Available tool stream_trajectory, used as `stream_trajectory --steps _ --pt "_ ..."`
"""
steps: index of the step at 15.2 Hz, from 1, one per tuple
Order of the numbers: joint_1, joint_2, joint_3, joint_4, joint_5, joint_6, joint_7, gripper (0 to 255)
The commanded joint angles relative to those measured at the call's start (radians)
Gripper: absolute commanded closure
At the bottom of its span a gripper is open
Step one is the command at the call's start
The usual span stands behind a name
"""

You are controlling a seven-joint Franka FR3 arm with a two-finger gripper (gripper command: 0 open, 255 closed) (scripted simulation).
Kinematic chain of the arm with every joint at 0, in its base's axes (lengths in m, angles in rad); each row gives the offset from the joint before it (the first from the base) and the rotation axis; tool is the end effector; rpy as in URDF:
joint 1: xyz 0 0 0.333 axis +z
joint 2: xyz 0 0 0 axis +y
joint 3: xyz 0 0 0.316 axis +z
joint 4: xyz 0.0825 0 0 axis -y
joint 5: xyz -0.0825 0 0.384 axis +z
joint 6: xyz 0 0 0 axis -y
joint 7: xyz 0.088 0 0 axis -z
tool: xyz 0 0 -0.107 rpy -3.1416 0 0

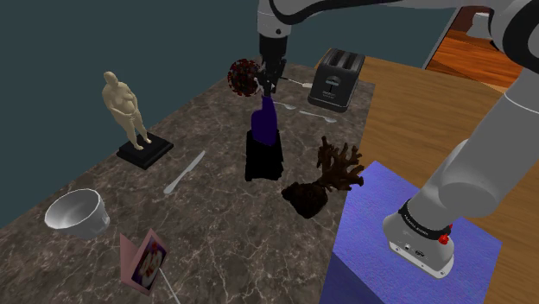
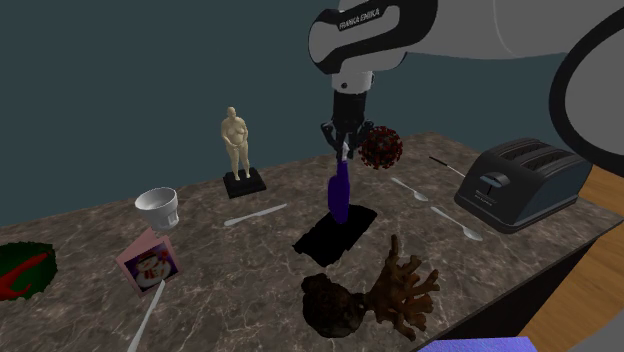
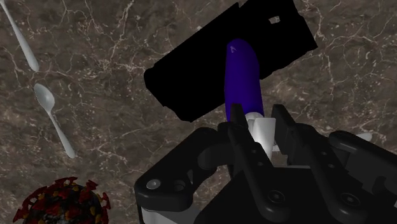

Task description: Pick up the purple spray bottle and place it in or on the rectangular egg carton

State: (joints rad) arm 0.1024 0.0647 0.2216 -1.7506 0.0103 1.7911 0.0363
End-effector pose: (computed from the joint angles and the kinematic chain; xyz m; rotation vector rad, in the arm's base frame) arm 0.5509 0.1828 0.5219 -3.0899 -0.4434 0.0415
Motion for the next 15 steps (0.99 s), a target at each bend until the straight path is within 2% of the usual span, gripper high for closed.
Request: stream_trajectory --steps 1,8,15 --pt "0.000 -0.001 0.000 -0.029 0.000 0.029 -0.001 255" --pt "0.000 0.012 0.000 -0.108 -0.003 0.120 0.000 255" --pt "0.000 0.013 0.000 -0.112 -0.003 0.126 0.000 255"
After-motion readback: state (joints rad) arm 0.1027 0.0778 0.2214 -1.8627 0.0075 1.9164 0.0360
